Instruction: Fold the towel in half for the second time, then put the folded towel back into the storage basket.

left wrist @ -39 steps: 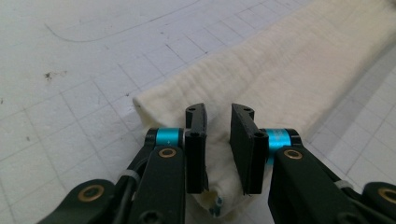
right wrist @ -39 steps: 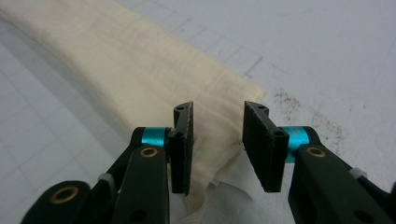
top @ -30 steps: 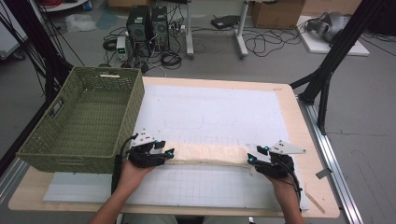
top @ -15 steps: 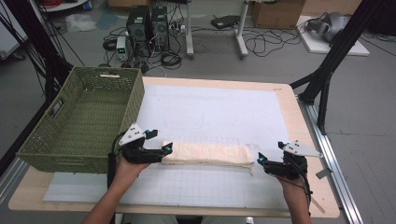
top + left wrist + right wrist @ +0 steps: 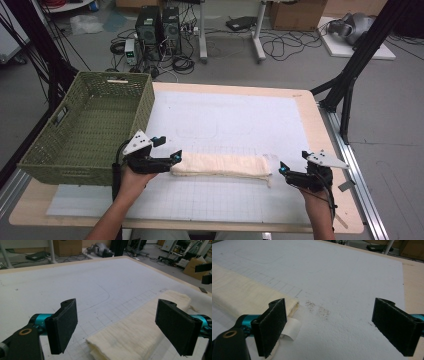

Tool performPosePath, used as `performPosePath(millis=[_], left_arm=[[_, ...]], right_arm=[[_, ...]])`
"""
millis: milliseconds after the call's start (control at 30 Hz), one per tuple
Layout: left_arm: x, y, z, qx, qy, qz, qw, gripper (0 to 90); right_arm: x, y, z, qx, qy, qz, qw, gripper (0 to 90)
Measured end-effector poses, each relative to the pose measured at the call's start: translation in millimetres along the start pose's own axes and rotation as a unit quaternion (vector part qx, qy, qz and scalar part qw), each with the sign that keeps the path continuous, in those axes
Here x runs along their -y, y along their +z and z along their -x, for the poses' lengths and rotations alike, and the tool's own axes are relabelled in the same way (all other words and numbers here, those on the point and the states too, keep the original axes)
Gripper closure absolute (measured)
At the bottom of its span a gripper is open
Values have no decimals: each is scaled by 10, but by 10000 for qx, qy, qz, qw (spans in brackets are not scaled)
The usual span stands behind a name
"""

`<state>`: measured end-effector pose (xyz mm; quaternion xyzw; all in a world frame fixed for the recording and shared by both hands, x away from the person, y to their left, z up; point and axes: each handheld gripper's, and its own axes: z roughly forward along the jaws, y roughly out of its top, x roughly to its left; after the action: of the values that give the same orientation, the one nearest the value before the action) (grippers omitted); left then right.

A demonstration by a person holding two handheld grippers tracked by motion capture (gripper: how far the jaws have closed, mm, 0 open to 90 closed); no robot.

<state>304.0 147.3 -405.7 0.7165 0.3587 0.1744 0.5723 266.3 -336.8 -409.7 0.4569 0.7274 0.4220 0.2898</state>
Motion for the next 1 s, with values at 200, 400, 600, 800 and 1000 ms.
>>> performPosePath(millis=[200,400,600,800,1000], left_arm=[[19,6,-26,-33,-72,-38,10000,190],[38,11,-25,-16,-121,-94,9999,193],[67,29,-37,-54,-186,-191,9996,194],[113,78,-31,-194,-271,-348,9988,193],[183,115,-58,-405,-389,-712,9959,217]], right_arm=[[4,24,-3,-6,5,-10,10000,119],[6,33,3,-26,43,-2,10000,119],[23,53,-11,-68,49,-45,10000,119],[20,69,-15,-109,-13,-86,9999,119],[33,109,-26,-167,-53,-138,9998,120]])
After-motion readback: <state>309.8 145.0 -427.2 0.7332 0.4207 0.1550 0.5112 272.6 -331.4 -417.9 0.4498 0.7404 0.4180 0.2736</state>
